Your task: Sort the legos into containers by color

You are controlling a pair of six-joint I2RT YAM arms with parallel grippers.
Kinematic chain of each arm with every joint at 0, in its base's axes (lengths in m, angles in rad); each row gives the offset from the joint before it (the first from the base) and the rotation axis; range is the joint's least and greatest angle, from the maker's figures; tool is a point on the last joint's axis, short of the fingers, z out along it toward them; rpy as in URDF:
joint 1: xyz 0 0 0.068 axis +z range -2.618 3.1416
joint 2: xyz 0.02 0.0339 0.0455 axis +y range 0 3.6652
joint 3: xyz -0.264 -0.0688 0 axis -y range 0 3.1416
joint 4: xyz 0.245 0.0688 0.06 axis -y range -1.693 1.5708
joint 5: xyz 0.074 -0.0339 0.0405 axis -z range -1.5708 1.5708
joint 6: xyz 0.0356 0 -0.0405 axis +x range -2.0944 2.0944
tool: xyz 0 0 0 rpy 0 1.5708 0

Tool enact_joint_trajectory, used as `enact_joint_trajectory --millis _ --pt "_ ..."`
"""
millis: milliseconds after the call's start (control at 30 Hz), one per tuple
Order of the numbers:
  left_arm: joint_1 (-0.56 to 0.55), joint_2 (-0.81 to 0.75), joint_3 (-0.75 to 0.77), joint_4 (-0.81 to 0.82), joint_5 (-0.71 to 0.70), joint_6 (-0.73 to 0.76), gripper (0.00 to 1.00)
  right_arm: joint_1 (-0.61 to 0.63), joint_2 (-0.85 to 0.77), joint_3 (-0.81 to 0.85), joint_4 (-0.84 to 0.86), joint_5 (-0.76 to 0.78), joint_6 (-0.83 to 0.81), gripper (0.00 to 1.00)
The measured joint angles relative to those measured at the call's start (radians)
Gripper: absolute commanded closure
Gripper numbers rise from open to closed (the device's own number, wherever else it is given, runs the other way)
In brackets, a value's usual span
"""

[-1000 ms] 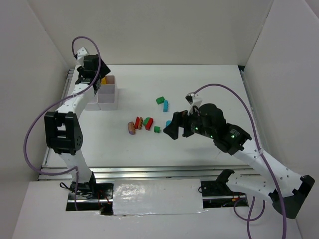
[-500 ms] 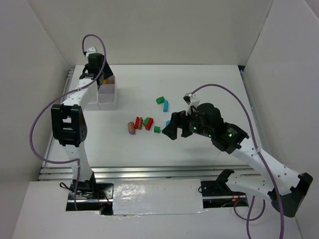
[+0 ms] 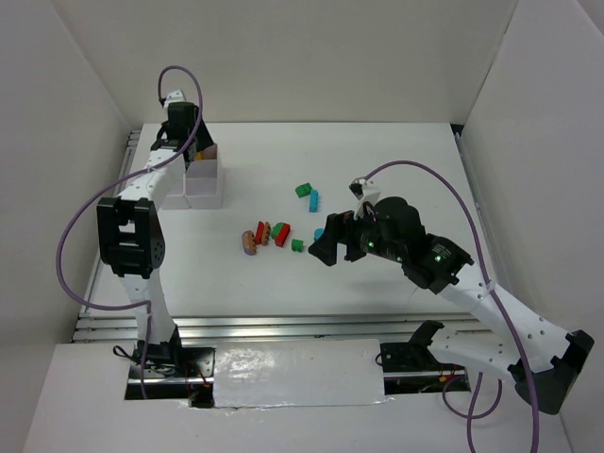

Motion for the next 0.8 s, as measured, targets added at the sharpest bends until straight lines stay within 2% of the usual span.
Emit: enact_joint_trajectory --millis 400,667,800 --pt "0.0 -0.01 -0.016 -0.034 -0.021 0.029 0.37 0.0 0.029 0.0 0.004 -0.011 -0.001 0.0" --pt "0.011 0.005 -0.016 -0.035 -0.018 0.052 0.42 0.0 0.055 0.001 0.004 -0.018 -0.005 0.0" --pt "0.017 0.008 -0.016 -0.045 -0.012 0.052 0.41 0.0 0.074 0.003 0.005 -0.023 -0.005 0.0"
